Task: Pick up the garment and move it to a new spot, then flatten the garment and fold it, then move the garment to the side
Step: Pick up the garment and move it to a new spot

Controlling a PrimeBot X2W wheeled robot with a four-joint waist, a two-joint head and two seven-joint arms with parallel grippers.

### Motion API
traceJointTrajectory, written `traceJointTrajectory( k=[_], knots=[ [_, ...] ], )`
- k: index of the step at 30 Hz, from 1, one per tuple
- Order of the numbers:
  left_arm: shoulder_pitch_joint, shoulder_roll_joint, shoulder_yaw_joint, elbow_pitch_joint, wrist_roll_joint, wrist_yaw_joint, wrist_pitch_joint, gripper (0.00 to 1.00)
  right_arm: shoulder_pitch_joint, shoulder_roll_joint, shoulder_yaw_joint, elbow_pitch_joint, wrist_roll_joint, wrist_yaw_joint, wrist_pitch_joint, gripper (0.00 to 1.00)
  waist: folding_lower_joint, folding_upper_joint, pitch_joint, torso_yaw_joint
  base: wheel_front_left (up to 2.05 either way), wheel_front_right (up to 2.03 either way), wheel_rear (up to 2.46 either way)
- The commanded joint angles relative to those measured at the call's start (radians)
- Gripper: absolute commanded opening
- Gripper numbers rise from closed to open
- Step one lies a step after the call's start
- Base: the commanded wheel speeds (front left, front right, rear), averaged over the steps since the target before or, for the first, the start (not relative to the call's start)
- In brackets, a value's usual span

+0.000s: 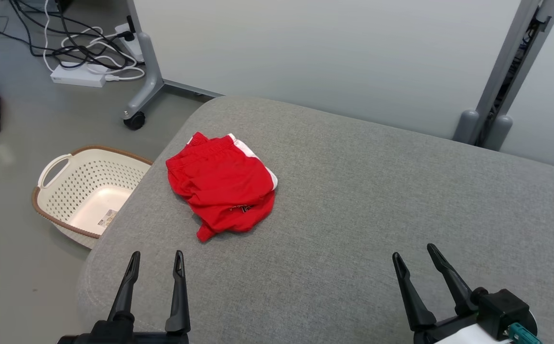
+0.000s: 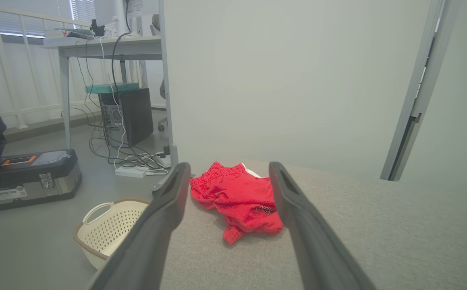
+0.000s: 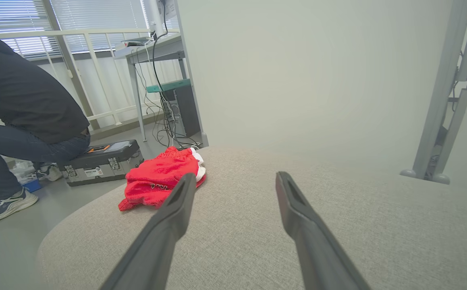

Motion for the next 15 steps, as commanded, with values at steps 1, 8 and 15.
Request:
traceJointTrajectory(
  k=[1,8,15],
  knots=[
    [-0.009,0.003,0.001,0.000,-0.004,0.002,-0.004,1.00,0.004,-0.004,0.003,0.001,0.005,0.000,-0.002,1.00,0.0000,0.0000,-0.001,0.012,0.00,0.00,0.00],
    [-0.006,0.003,0.006,0.002,-0.008,0.001,-0.004,1.00,0.001,-0.003,0.018,0.012,0.008,0.000,-0.002,1.00,0.0000,0.0000,-0.008,0.026,0.00,0.00,0.00],
    [-0.021,0.003,0.012,0.004,-0.016,0.005,-0.004,1.00,-0.012,-0.010,0.035,0.021,0.017,0.000,-0.002,1.00,0.0000,0.0000,0.004,0.010,0.00,0.00,0.00]
  ],
)
